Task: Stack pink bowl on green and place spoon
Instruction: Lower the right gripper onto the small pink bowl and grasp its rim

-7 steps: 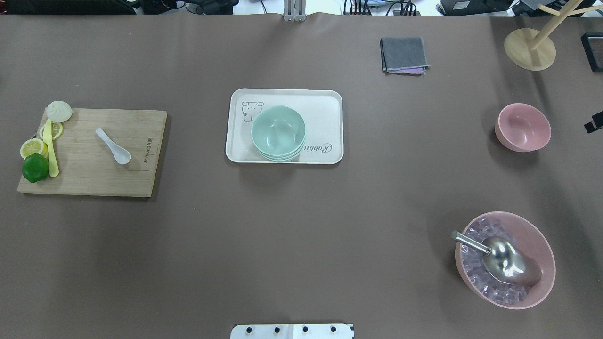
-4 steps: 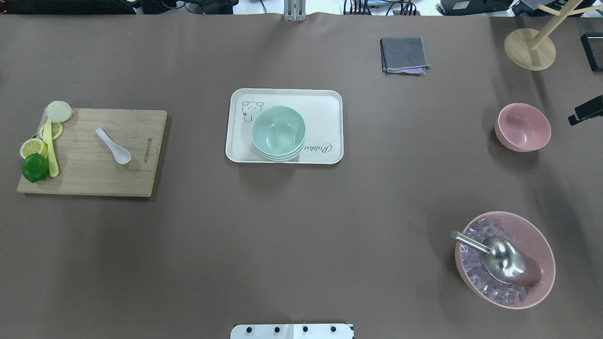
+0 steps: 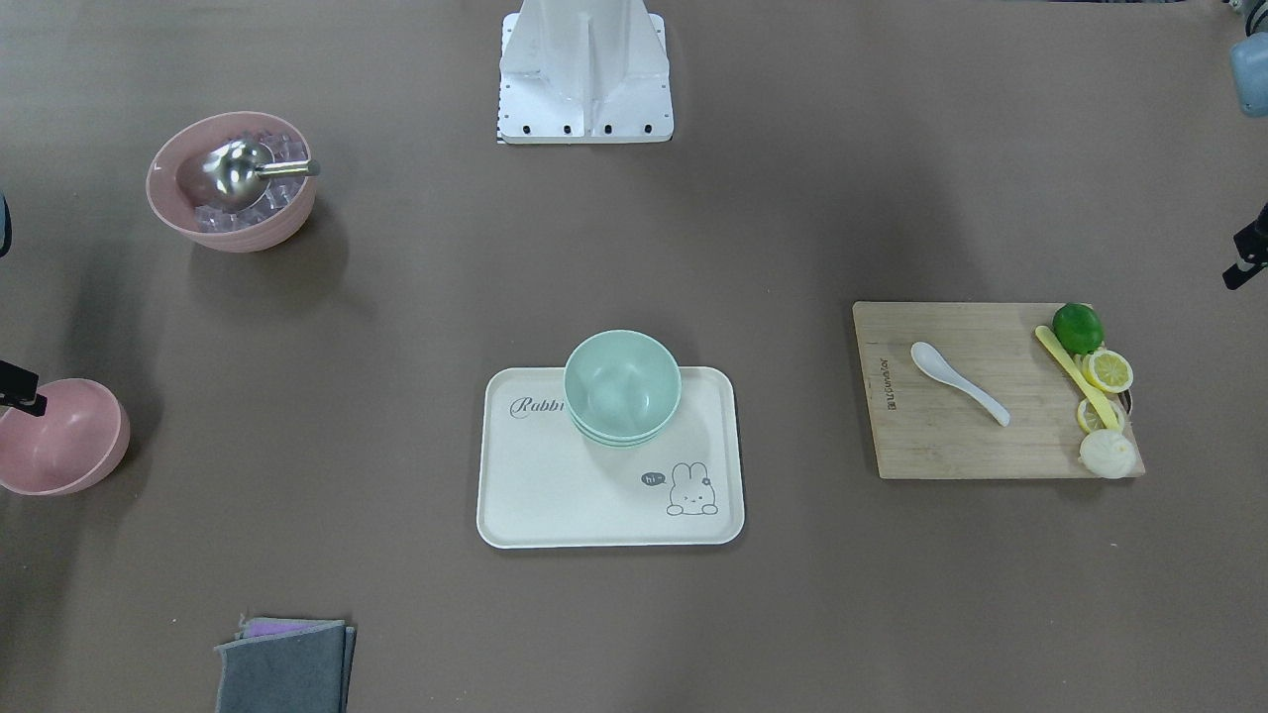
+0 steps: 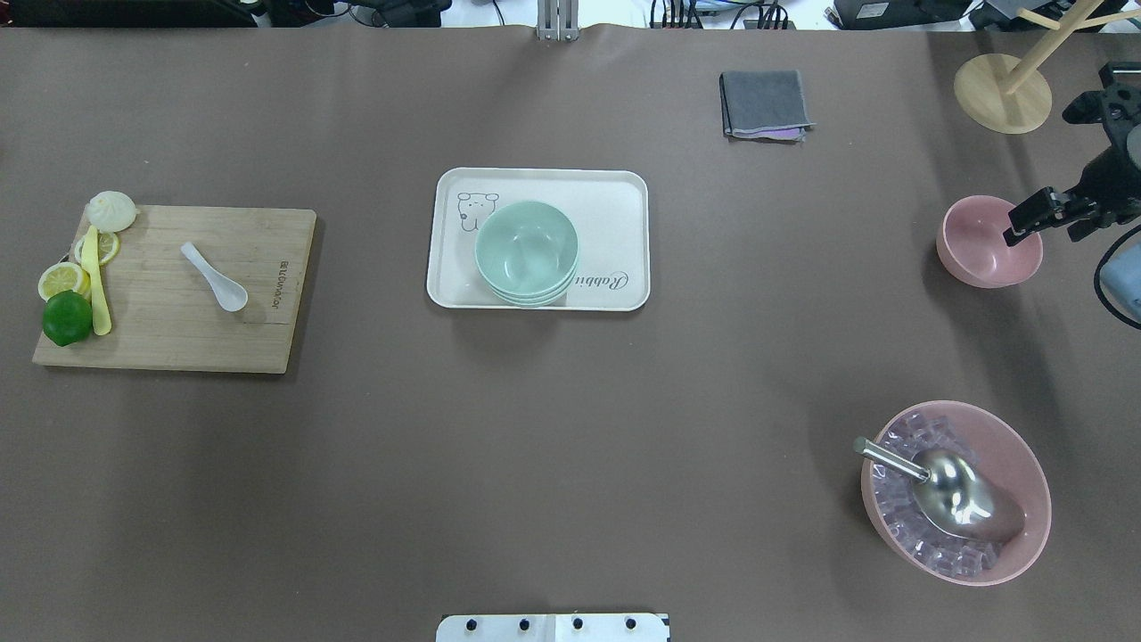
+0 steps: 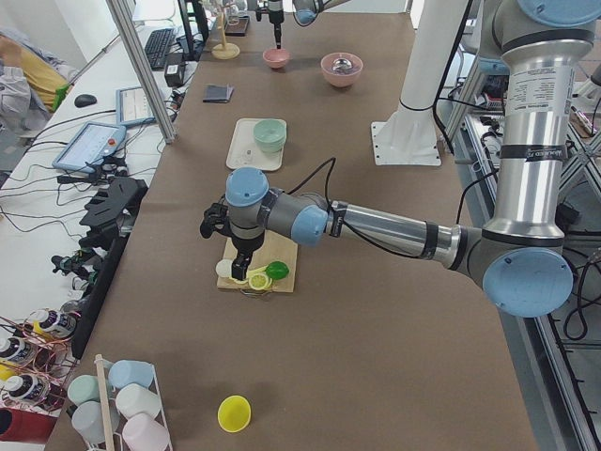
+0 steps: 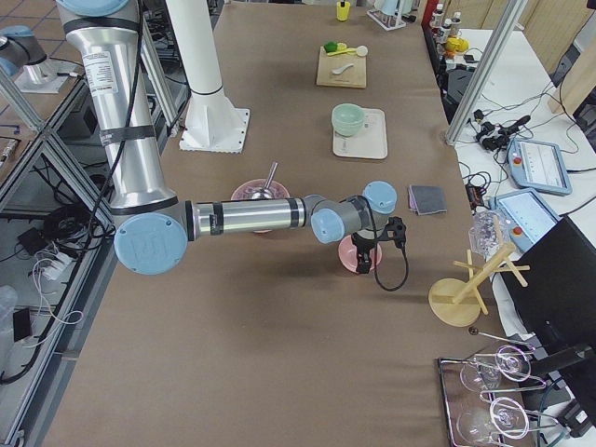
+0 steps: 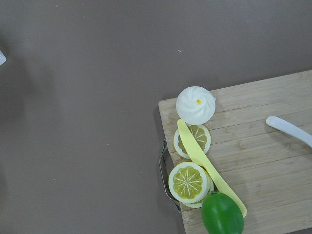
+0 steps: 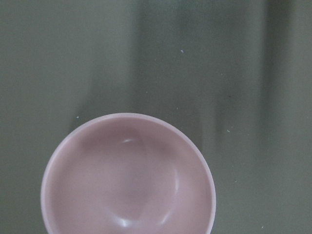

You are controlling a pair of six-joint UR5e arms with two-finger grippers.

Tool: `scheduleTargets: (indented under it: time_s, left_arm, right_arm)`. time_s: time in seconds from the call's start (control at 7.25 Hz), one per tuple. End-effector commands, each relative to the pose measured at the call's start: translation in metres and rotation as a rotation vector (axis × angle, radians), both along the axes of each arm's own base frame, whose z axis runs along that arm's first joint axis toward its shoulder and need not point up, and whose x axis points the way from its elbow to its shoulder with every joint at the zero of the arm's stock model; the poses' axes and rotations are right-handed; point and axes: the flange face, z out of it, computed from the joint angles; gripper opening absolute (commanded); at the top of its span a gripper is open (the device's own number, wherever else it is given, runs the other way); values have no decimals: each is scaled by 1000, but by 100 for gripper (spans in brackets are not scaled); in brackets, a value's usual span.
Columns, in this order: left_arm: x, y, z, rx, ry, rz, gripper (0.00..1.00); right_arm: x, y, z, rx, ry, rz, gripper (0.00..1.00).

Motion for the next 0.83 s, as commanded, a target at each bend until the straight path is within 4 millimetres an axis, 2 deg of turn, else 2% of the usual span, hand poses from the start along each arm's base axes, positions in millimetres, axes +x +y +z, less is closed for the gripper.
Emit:
scheduleTargets:
  time_s: [0.0,0.14,0.28,0.41,0.69]
  left_arm:
    - [1,-1,0,0,-1,1,98]
    - [0,-1,0,0,-1,-1,98]
    - [0,-1,0,0,-1,-1,98]
    - [1,-1,0,3,-1,2,98]
    - [1,-2,0,-2,0,-1,98]
  right_arm:
    - [-12,-1,15,-23,15,-22,78]
    - [-11,0,33,-54,32,-19,68]
    - [-12,-1,35,-58,29,-16,43]
    - [-13,-5,32,-58,28,-14,0]
    - [-14,-14,20,-43,18,-8,0]
